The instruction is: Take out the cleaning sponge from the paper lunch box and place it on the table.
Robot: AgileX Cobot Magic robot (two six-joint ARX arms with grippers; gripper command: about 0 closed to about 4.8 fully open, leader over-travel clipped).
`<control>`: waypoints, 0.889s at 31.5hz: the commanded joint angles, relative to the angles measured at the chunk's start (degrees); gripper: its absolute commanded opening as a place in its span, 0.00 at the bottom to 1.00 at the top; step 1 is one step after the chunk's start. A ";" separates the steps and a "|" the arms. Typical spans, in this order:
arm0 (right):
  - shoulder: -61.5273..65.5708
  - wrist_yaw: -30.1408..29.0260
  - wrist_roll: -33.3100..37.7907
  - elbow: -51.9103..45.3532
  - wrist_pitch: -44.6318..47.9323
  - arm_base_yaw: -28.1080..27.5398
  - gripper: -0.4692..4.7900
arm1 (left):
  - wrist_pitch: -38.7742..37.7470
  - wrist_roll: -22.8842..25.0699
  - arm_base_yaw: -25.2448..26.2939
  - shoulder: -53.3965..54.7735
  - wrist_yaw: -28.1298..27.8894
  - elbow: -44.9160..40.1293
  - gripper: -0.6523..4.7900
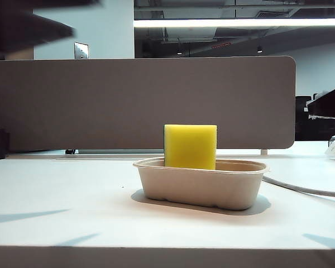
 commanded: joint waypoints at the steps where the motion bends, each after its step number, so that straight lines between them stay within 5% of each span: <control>1: -0.02 0.04 0.02 0.11 0.72 0.09 0.08 | 8.33 1.97 0.09 10.97 -0.68 3.13 0.98; 5: -0.02 0.04 0.02 0.11 0.72 0.04 0.08 | 14.49 1.95 0.04 26.03 -0.59 9.31 0.99; 12: -0.02 0.04 0.02 0.11 0.72 0.07 0.08 | 14.14 1.66 -0.44 44.68 3.41 20.90 0.99; 26: -0.02 0.04 0.02 0.11 0.72 0.13 0.08 | -6.73 1.99 -0.72 59.67 3.32 33.53 0.94; 28: -0.02 0.09 0.02 0.11 0.72 0.11 0.08 | -7.61 1.97 -0.72 59.67 3.26 33.53 0.80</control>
